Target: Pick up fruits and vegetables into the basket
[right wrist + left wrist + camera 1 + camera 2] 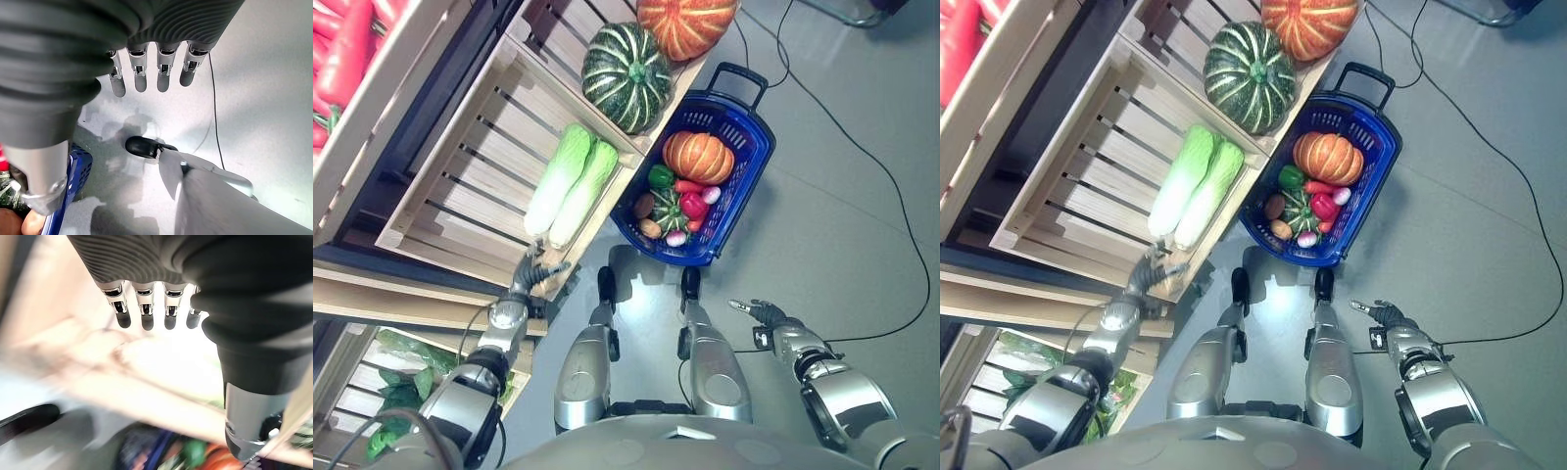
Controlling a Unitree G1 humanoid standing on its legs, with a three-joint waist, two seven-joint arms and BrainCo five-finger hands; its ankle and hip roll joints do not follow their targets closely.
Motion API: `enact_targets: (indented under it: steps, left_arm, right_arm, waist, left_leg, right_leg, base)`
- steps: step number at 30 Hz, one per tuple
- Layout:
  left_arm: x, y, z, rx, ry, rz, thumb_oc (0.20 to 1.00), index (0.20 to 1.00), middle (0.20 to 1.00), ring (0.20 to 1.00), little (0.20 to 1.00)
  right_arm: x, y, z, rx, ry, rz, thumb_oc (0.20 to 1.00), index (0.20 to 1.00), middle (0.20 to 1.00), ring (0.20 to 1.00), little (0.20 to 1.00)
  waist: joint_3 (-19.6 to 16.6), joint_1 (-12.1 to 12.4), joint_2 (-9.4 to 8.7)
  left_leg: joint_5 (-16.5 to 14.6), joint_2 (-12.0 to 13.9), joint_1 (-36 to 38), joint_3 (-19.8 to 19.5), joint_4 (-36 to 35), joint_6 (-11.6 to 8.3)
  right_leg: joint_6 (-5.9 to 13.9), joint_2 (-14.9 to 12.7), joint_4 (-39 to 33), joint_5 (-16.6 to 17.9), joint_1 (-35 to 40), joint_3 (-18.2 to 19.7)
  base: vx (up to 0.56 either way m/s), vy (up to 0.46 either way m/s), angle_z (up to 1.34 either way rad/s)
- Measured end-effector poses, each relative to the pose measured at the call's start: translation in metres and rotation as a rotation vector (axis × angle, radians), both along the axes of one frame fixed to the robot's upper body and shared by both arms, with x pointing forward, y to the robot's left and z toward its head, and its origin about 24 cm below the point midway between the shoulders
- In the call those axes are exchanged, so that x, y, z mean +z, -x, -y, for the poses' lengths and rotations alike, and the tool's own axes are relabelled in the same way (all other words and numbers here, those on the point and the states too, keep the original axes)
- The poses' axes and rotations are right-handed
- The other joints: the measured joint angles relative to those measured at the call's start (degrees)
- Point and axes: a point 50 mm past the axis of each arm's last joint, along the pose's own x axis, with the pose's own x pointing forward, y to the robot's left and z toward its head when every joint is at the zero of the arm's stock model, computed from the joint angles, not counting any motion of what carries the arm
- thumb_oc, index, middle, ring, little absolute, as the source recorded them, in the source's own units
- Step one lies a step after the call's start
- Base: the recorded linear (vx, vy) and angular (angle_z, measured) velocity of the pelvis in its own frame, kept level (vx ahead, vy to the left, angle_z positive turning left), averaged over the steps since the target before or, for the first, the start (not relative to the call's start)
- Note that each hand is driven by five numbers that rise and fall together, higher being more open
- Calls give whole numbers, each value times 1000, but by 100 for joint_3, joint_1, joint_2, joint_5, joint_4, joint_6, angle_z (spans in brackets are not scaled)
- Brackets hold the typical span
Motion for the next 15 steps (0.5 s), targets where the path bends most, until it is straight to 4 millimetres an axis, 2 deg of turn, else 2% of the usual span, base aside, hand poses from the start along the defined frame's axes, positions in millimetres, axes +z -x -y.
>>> enact_targets:
  steps: [4, 6, 10, 12, 15]
  left_arm:
    - [58, -30, -9, 111, -75, 261, 1000, 1000, 1000, 1000, 1000]
    - [79, -40, -8, 151, -104, 350, 1000, 1000, 1000, 1000, 1000]
    - [100, -50, -2, 161, -179, 432, 1000, 1000, 1000, 1000, 1000]
    - [111, -55, -2, 173, -224, 474, 1000, 1000, 1000, 1000, 1000]
    - [121, -56, -10, 222, -292, 499, 1000, 1000, 1000, 1000, 1000]
  right_arm:
    - [11, -16, 0, -37, -9, 70, 1000, 1000, 1000, 1000, 1000]
    - [17, -26, -1, -49, -19, 108, 1000, 1000, 1000, 1000, 1000]
    - [24, -35, -2, -46, -20, 138, 1000, 1000, 1000, 1000, 1000]
    - [24, -36, -2, -50, -14, 139, 1000, 1000, 1000, 1000, 1000]
    - [26, -38, -2, -50, -12, 141, 1000, 1000, 1000, 1000, 1000]
  waist:
    - [376, 0, -26]
    - [414, 8, -36]
    - [499, 4, -102]
    - [524, -2, -152]
    - [539, -22, -180]
  left_leg:
    - [-18, -23, -260, -77, 334, -38]
    - [-39, -28, -576, -128, 593, -62]
    - [-182, -75, -886, -165, 1050, 12]
    - [-230, -151, -1119, -172, 1298, 28]
    - [-272, -193, -1556, -144, 1592, 23]
  right_leg:
    - [-11, -21, 174, -21, -147, 1]
    - [-30, -43, 528, -123, -483, 6]
    - [-2, -124, 1463, -485, -1018, 91]
    - [-2, -175, 2006, -718, -1395, 292]
    - [3, -159, 2422, -784, -1923, 544]
  base:
    - [-116, -37, 9]
    - [-66, -12, 6]
    - [-48, 3, 4]
    - [-38, 11, 7]
    - [-47, 18, -1]
